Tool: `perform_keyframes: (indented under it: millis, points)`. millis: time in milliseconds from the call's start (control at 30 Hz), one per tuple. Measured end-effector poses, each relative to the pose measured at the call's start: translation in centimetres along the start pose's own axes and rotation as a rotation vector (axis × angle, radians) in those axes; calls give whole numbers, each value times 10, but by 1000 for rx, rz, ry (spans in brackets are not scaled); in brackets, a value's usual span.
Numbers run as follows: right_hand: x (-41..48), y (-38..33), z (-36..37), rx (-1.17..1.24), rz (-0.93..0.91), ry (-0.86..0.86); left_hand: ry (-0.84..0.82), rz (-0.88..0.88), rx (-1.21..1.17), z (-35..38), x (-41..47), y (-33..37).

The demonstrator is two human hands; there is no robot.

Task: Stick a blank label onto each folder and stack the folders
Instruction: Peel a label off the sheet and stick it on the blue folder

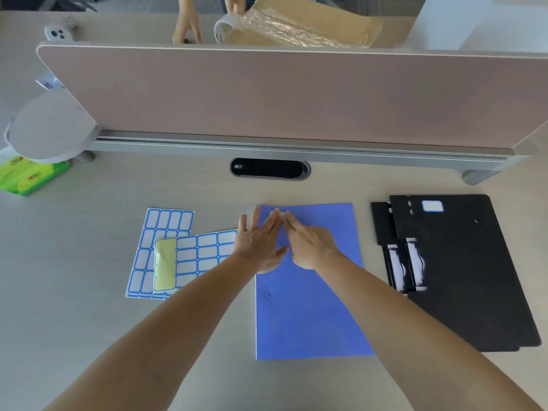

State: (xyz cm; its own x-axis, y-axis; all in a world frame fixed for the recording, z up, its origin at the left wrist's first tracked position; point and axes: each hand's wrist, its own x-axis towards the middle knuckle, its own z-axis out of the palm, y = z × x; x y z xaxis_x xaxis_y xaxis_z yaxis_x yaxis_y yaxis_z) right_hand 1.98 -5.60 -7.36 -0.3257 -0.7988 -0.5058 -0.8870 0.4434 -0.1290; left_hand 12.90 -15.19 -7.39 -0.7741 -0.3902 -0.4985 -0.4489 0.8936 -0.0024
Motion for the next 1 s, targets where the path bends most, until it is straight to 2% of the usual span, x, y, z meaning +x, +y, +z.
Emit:
perform_keyframes:
  millis: [100,200,433,767,900,1000]
  points:
    - [1,1,0,68,6,-43,-61,-31,-36,-2,6,2]
    - [5,-6,-9,14,22,-34,-119,-33,-5,-11,9,4]
    - [5,-17,-10,-66,9,-16,-99,-43,13,-4,-3,1]
    - [10,-9,-9,0,-27,-31,-122,11,84,-8,4,0]
    - [8,-16,-2,-26,30,-34,-137,-16,105,-12,0,1]
    - [4,-22,4,-29,73,-32,-84,-40,85,0,-11,4]
